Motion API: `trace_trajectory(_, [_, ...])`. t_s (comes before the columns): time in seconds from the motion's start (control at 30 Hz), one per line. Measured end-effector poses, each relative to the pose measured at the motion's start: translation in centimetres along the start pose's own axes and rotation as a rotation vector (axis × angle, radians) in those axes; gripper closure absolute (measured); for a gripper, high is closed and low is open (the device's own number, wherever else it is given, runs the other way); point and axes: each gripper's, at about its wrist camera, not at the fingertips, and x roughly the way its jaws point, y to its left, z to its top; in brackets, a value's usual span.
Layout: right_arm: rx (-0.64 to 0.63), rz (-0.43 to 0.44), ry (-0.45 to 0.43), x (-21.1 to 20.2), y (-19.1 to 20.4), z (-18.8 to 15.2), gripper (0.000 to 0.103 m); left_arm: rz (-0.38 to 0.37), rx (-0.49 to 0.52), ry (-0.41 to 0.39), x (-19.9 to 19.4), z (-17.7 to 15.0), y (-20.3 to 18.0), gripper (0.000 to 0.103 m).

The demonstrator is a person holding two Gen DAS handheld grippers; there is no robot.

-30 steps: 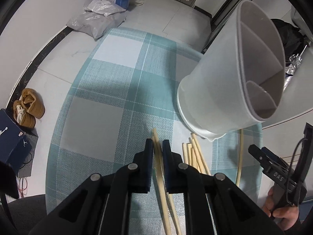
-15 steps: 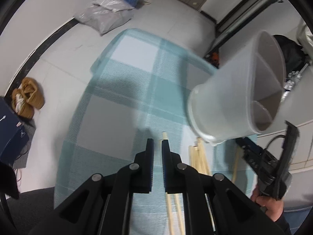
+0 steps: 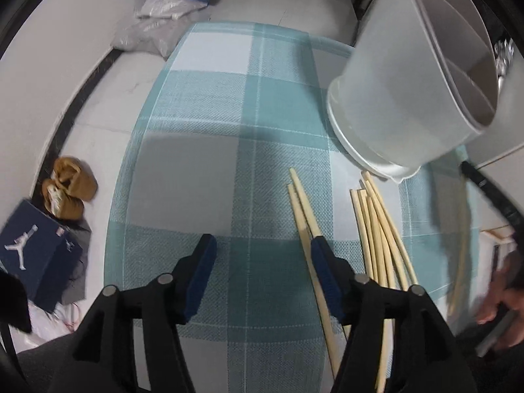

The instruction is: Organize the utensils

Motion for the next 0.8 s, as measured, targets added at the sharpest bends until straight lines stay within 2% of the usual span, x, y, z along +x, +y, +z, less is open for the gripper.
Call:
trace_trajectory(0.1, [0.058,0.050,-0.039,-1.5,-0.4,0.2,0.099,0.067,0.053,-0.016,0.1,-0.3,-1.2,0.037])
trace_trajectory(0.27, [0.122,0.096,-0.105,-3.4,-1.5,0.5,0.099,0.115,0.058,-0.034,0.1,-0.5,-1.7,0.039])
trace_trajectory(0.3, [0.125,0.098,-0.115,-3.8,-1.8,0.5,0.099,0.114,0.056,-0.042,0.0,-0.5,-1.6,0.041])
trace_trajectory(0.37, [0.127,0.103,-0.134,-4.5,-1.9,0.4,0.099,0.112,0.047,-0.050,-0.2,-0.3,-1.7,0.054])
trace_trajectory(0.43, [0.128,0.111,-0.142,-4.5,-2.0,0.3,0.099,0.097,0.034,-0.057,-0.3,-0.1,-1.6,0.059])
trace_trajectory(0.57, [0.116,0.112,-0.162,-5.2,-2.1,0.2,0.099,0.017,-0.012,-0.049,-0.5,0.1,-0.9,0.059])
trace_trajectory(0.67, [0.106,0.109,-0.164,-5.3,-2.0,0.0,0.099,0.040,-0.019,-0.078,-1.5,-0.3,-0.3,0.059])
trace_trajectory(0.8, [0.088,0.105,-0.171,-5.2,-1.5,0.0,0.099,0.061,-0.006,-0.039,-0.7,-0.6,-0.4,0.058])
